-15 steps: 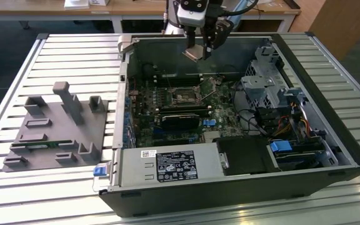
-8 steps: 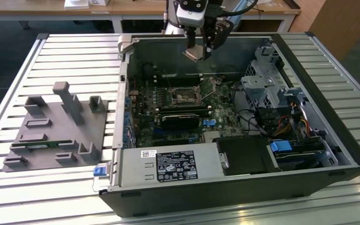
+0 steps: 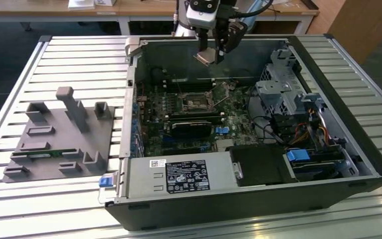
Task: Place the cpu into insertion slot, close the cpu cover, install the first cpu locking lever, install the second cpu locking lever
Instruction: 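Place the cpu into insertion slot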
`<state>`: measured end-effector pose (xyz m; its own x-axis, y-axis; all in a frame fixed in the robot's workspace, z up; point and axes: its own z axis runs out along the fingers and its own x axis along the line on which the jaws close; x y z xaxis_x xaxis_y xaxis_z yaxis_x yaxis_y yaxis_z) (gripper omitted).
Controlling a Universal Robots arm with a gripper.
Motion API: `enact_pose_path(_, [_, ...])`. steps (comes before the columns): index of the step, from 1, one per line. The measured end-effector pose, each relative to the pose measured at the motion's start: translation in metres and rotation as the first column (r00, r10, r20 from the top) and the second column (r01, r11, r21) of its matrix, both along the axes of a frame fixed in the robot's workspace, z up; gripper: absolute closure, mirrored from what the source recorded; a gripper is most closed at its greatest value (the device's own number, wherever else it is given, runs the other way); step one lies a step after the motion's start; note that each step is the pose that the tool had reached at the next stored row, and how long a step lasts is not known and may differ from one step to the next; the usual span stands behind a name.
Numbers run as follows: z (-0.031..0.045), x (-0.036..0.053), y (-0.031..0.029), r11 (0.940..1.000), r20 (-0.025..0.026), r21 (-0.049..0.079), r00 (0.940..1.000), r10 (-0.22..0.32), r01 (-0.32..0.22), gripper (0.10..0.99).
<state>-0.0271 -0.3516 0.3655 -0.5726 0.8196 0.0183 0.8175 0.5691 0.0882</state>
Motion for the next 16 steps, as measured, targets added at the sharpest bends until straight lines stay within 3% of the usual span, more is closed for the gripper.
enact_pose_path(16, [-0.0008,0.0000,0.0000,0.9994,0.0000,0.000,0.9994,-0.036,0.036,0.549])
